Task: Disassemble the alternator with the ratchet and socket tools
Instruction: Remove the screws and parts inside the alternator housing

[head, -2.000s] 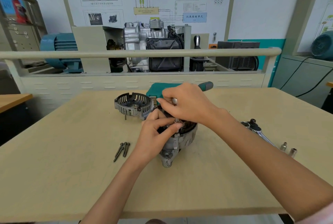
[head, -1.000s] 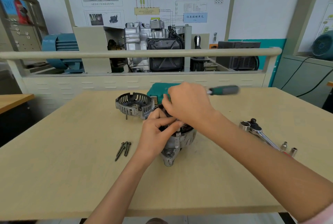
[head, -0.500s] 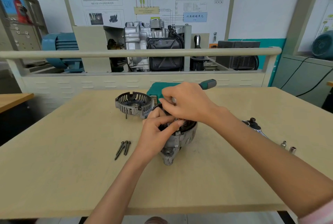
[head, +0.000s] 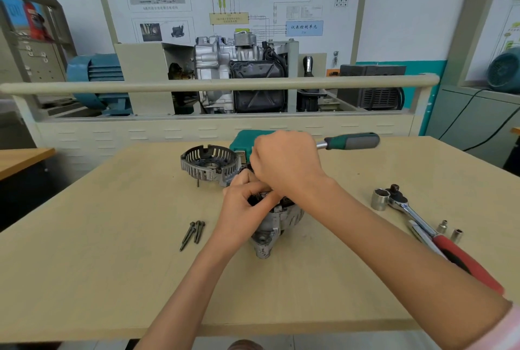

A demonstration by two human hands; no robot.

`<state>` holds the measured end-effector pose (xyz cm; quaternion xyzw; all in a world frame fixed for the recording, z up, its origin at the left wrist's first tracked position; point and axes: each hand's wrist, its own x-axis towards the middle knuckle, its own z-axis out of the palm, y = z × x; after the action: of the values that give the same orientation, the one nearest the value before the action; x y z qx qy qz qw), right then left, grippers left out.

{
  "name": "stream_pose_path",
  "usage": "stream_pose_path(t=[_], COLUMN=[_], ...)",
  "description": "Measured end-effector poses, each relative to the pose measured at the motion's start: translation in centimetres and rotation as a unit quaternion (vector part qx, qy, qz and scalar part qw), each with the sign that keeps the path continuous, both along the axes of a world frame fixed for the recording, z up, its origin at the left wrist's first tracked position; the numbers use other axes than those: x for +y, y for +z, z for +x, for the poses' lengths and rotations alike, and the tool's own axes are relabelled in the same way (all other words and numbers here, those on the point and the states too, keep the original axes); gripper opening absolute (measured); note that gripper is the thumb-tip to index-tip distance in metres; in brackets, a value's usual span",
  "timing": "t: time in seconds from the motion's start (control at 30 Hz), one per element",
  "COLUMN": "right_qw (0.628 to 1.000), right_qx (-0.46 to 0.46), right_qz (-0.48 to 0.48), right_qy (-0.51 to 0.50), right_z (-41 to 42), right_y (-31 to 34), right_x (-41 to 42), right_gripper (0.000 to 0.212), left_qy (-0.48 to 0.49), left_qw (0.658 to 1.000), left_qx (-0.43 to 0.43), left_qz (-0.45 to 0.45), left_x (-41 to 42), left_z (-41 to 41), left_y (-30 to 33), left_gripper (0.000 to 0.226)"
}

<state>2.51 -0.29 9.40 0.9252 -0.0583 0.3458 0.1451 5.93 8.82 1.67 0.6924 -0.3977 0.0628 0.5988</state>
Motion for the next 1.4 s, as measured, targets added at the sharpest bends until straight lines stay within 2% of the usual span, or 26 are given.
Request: stream_pose_path(t=[0.1, 0.23, 0.33, 0.47, 0.53, 0.63, 0.77, 0.87, 0.93, 1.0, 1.1, 1.2, 1.3, 1.4], right_qw=[0.994, 0.976, 0.984, 0.999, 0.997, 0.999, 0.995, 0.976, 0.967, 0.976, 0.991, 0.990, 0.992, 0.989], right_qx=[0.028, 0.046, 0.040, 0.013, 0.013, 0.023, 0.056, 0.099, 0.113, 0.106, 0.097, 0.107, 0.104, 0.110], right_qz=[0.019, 0.070, 0.047, 0.041, 0.045, 0.035, 0.006, 0.047, 0.068, 0.057, 0.070, 0.096, 0.066, 0.009], right_qy=[0.107, 0.200, 0.166, -0.018, -0.057, -0.026, 0.083, 0.188, 0.216, 0.183, 0.065, -0.007, 0.008, 0.096], right_z=[-0.1, -0.7, -0.8, -0.6, -0.5, -0.5, -0.5, -0.7, -0.8, -0.7, -0.4, -0.2, 0.0, 0.1], right_y=[0.4, 0.7, 0.6, 0.2, 0.2, 0.5, 1.1, 1.7, 1.9, 1.8, 1.4, 1.3, 1.5, 1.7], right_x=[-1.1, -2.0, -1.7, -0.2, 0.4, 0.3, -0.9, -1.7, -2.0, -2.0, -1.6, -1.0, -0.9, -1.5], right_gripper=[0.037, 0.044, 0.036, 0.036, 0.036, 0.023, 0.026, 0.023, 0.019, 0.020, 0.026, 0.024, 0.022, 0.030], left_qy=[-0.005, -0.007, -0.005, 0.017, 0.020, 0.015, -0.018, -0.013, -0.006, 0.002, 0.023, 0.046, 0.043, 0.023], left_qw=[1.000, 1.000, 1.000, 0.999, 0.999, 0.999, 1.000, 1.000, 1.000, 1.000, 1.000, 0.999, 0.999, 0.999], left_qx=[-0.005, -0.005, -0.011, -0.016, -0.014, -0.008, -0.009, -0.016, -0.013, -0.015, -0.013, -0.021, -0.017, -0.014], left_qz=[0.024, 0.024, -0.008, -0.031, -0.035, -0.029, 0.001, 0.017, 0.010, -0.001, -0.011, -0.010, 0.000, 0.026], left_x=[0.1, 0.0, -0.1, -0.5, -0.6, -0.5, 0.1, 0.2, 0.1, 0.0, -0.3, -0.6, -0.5, -0.1], left_z=[0.0, -0.1, -0.2, 0.0, -0.1, -0.2, -0.1, -0.1, -0.1, -0.1, -0.2, -0.4, -0.3, -0.3], left_y=[0.0, 0.0, -0.1, -0.7, -0.6, -0.4, 0.0, 0.2, 0.2, 0.1, 0.0, -0.2, -0.1, 0.1], left_gripper=[0.007, 0.006, 0.010, 0.024, 0.033, 0.034, 0.034, 0.023, 0.023, 0.023, 0.009, 0.011, 0.009, 0.007])
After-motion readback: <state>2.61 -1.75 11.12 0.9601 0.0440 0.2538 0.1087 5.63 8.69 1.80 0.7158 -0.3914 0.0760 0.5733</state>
